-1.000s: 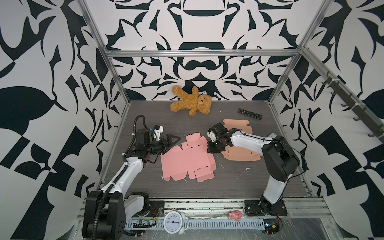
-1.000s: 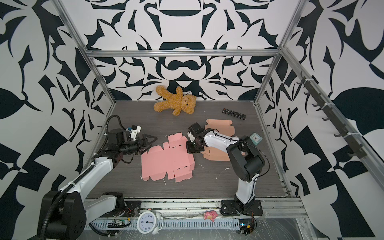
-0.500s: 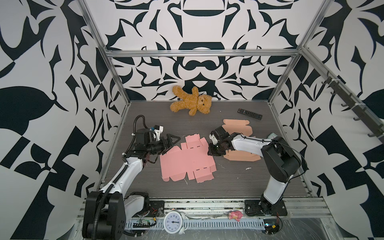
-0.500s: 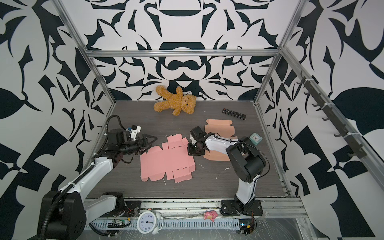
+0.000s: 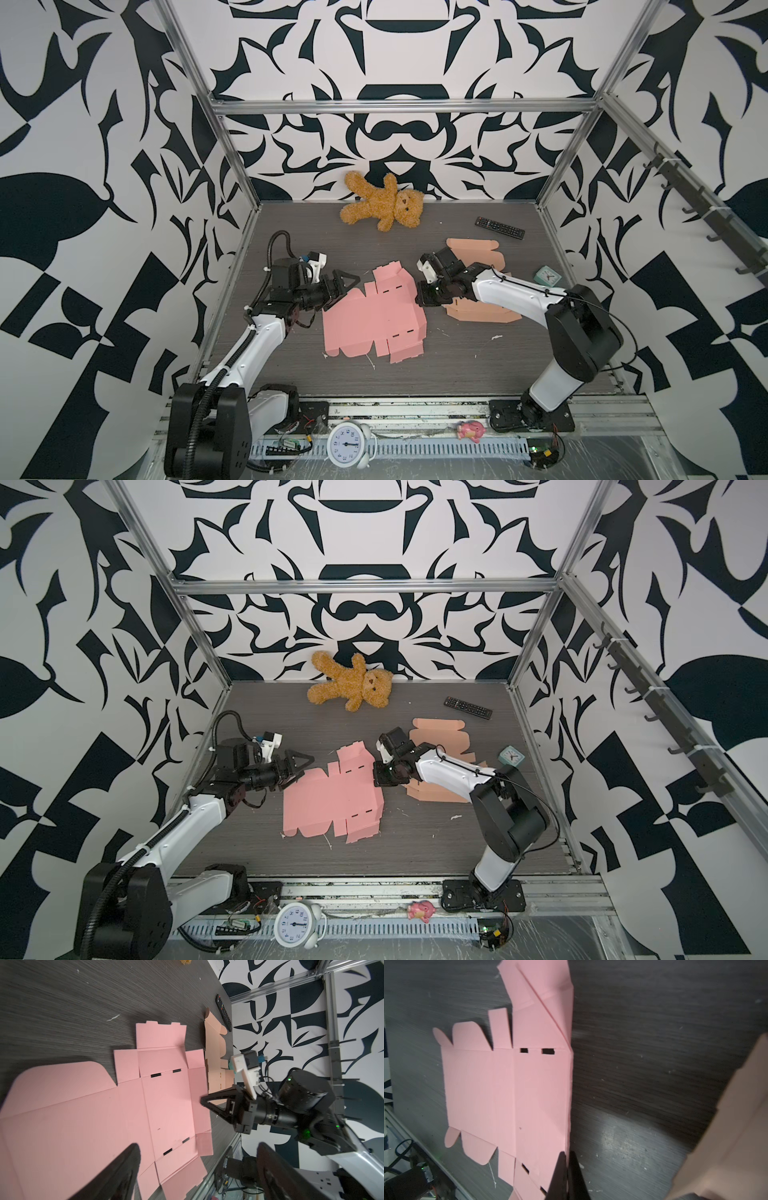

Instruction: Fold the paper box

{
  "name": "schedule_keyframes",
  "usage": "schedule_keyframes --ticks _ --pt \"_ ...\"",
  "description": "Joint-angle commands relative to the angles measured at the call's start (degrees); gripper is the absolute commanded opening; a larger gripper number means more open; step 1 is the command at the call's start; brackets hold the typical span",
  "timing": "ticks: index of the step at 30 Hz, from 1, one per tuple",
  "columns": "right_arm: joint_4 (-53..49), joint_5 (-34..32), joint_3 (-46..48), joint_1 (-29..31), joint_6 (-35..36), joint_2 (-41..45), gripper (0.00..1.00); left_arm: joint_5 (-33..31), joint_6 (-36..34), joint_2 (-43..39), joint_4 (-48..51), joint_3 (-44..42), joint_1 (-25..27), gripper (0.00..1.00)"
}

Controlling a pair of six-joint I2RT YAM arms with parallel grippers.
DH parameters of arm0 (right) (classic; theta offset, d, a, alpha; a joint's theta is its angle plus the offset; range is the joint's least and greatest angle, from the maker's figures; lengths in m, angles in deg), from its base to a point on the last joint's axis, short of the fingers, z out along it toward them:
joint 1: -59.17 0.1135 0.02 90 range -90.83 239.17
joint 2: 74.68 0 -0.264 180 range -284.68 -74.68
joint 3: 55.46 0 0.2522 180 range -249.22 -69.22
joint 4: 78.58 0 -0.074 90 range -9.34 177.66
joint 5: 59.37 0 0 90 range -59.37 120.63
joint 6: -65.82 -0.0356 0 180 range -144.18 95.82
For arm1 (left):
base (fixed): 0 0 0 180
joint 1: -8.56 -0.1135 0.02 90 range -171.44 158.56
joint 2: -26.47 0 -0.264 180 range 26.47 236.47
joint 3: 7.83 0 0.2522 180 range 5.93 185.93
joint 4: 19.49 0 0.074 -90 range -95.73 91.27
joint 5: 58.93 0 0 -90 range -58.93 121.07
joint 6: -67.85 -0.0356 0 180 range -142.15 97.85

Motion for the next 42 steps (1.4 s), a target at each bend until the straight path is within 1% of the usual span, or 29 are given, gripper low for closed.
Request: schedule_keyframes --ticks 1,6,7,9,11,13,23,30,38,42 --pt "-7.1 -2.4 -5.3 1.3 4.6 3.6 0.02 -0.3 -1.0 0.4 0.7 1.5 0.5 0.76" --pt "-14.1 -7.6 -9.7 4.6 7.3 6.0 0.01 -1.4 -2.0 2.9 0.7 3.4 3.2 0.4" --pt "-15.1 -8.8 -10.5 5.2 7.5 6.4 0.01 -1.9 -2.2 3.4 0.7 3.8 3.9 0.35" --pt "-16.9 -11.1 -11.9 6.9 7.9 7.0 0.0 -3.5 -2.8 4.8 0.5 4.4 5.1 0.21" --pt "-17.2 -11.7 -12.2 7.6 7.8 7.4 0.0 -4.5 -3.0 6.7 -0.2 4.7 5.3 0.09" --pt "-17.2 -12.8 -12.3 8.3 7.6 8.0 0.0 -5.3 -3.1 9.5 -1.3 5.1 5.3 0.01" --pt "-17.0 -14.7 -11.8 9.4 8.0 9.5 0.0 -7.9 -4.5 23.8 -6.3 9.7 5.3 0.0" --pt "-16.6 -14.8 -11.1 9.5 9.0 9.7 0.0 -8.3 -6.8 30.9 -7.5 13.2 5.3 0.0" --pt "-15.3 -15.3 -10.4 9.5 9.2 9.9 0.0 -8.1 -7.8 36.5 -9.4 15.9 6.4 0.0" --pt "-14.8 -15.3 -10.4 9.4 9.0 9.7 0.0 -8.2 -8.7 36.8 -9.4 16.0 7.9 0.0"
